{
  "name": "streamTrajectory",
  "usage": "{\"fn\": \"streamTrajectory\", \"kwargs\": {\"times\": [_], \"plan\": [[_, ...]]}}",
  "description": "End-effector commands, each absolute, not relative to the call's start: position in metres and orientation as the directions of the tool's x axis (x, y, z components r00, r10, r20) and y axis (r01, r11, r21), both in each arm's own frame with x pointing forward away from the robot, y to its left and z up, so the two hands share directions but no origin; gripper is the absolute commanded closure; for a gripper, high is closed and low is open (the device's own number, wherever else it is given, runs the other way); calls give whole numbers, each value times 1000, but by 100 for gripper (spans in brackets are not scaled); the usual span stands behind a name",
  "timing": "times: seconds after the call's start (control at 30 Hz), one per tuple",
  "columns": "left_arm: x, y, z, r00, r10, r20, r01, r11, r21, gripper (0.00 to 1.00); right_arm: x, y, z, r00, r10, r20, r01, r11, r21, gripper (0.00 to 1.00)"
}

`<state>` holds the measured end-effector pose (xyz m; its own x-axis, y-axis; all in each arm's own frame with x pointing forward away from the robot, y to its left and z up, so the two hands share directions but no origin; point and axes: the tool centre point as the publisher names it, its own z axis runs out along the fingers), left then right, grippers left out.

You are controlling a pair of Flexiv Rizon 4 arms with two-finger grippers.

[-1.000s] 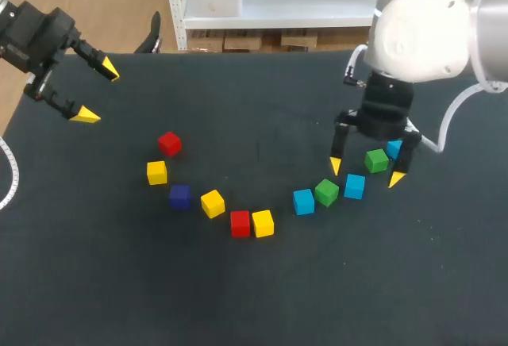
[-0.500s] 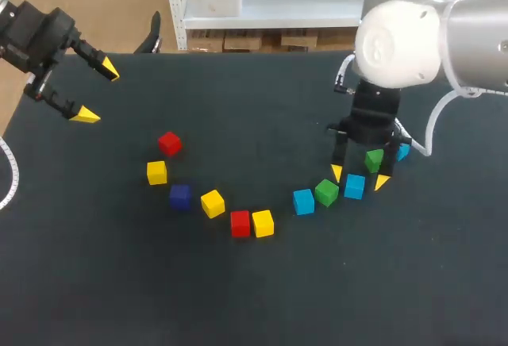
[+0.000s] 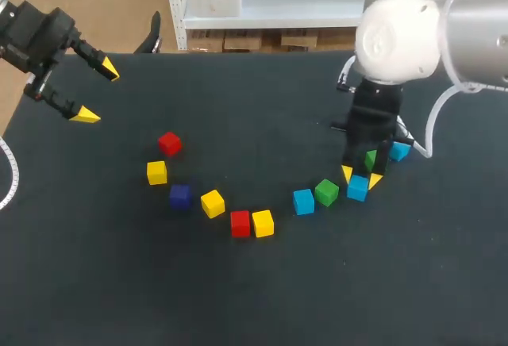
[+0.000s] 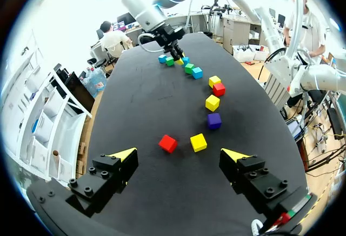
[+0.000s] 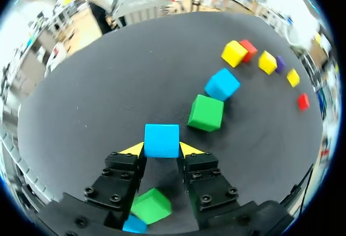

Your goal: Place the blue cubes, place green cubes on the blue cubes, place the yellow cubes on the green cubes, then place the red cubes on the yellow cubes, and place purple cube on the red cubes.

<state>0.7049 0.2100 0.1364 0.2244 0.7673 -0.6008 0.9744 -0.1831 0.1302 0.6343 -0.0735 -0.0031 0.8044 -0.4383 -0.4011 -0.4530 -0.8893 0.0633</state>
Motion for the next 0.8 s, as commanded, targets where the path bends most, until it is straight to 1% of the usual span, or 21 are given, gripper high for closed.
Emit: {"fn": "streamTrajectory", "kwargs": {"times": [0.03,0.17,0.33,0.5,0.6,0.8], "plan": [[704,211,136,227,766,-601,974,-184,134,0,646,-77,12,644,-614,-456,-641,-759,115,100],[704,211,136,227,766,-601,974,-184,134,0,651,-75,26,429,-799,-422,-847,-518,120,100],[704,211,136,227,766,-601,974,-184,134,0,660,-65,38,131,-913,-386,-977,-186,107,100],[704,211,136,227,766,-601,974,-184,134,0,665,-56,44,-115,-921,-372,-991,79,110,100],[704,211,136,227,766,-601,974,-184,134,0,667,-50,45,-208,-913,-352,-978,192,82,100],[704,211,136,227,766,-601,974,-184,134,0,679,-55,47,-386,-847,-365,-921,377,97,100]]}}
